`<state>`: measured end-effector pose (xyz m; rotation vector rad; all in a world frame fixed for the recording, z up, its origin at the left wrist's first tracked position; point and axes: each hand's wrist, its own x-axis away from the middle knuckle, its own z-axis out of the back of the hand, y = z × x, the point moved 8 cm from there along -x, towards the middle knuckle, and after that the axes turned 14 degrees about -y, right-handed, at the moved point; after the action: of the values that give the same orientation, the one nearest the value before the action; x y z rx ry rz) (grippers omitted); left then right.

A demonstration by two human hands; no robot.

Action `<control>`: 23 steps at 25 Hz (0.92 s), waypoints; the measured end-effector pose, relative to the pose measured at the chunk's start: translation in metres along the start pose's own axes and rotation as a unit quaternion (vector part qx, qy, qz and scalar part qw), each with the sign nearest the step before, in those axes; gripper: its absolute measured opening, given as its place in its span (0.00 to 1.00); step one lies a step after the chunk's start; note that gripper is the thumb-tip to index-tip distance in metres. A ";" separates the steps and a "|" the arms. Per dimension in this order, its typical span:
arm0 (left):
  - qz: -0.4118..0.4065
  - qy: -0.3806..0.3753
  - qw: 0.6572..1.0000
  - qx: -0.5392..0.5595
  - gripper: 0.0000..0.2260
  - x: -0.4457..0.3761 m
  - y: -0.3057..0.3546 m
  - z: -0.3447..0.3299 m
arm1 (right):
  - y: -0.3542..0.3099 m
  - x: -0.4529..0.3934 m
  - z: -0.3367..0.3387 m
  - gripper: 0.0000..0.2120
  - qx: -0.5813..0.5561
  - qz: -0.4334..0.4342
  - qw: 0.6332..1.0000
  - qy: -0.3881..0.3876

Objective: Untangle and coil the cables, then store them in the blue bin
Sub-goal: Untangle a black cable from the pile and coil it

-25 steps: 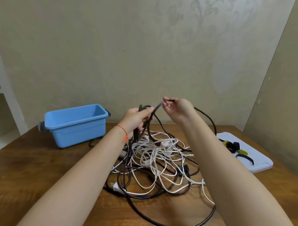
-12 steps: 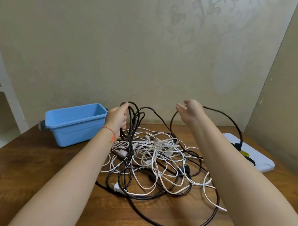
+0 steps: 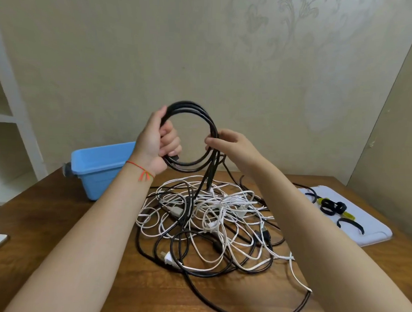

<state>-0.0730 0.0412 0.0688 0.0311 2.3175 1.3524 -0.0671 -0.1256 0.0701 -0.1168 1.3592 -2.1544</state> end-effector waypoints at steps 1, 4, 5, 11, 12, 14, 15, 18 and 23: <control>-0.017 0.006 0.999 0.047 0.26 0.000 0.004 0.002 | -0.002 0.003 0.003 0.15 0.016 0.006 1.000 0.016; -0.044 0.035 0.988 0.146 0.24 0.002 0.009 0.014 | -0.013 0.006 0.016 0.21 0.079 0.012 0.996 0.028; -0.048 0.046 0.984 0.165 0.24 0.003 0.008 0.018 | -0.012 0.005 0.017 0.20 0.116 -0.002 0.993 0.005; -0.022 0.107 0.982 0.151 0.25 0.009 -0.011 0.043 | 0.041 0.019 0.036 0.12 0.017 -0.065 0.997 -0.024; 0.006 0.101 0.989 0.110 0.26 0.010 -0.013 0.044 | 0.046 0.022 0.043 0.11 0.042 -0.083 0.996 0.000; 0.089 0.045 0.995 0.030 0.27 0.010 -0.023 0.037 | 0.049 0.026 0.050 0.10 0.145 -0.119 0.982 0.012; 0.125 0.007 0.992 0.008 0.27 0.010 -0.029 0.031 | 0.048 0.026 0.047 0.09 0.171 -0.125 0.977 -0.006; 0.154 -0.032 0.988 -0.002 0.26 0.011 -0.036 0.019 | 0.035 0.029 0.028 0.07 0.115 -0.096 0.982 -0.114; 0.171 -0.013 0.981 -0.085 0.26 0.008 -0.032 0.025 | 0.031 0.033 0.024 0.17 0.075 -0.034 0.970 -0.229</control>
<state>-0.0640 0.0475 0.0291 0.4082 2.2376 1.6995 -0.0721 -0.1714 0.0483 -0.5713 0.9369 -2.1038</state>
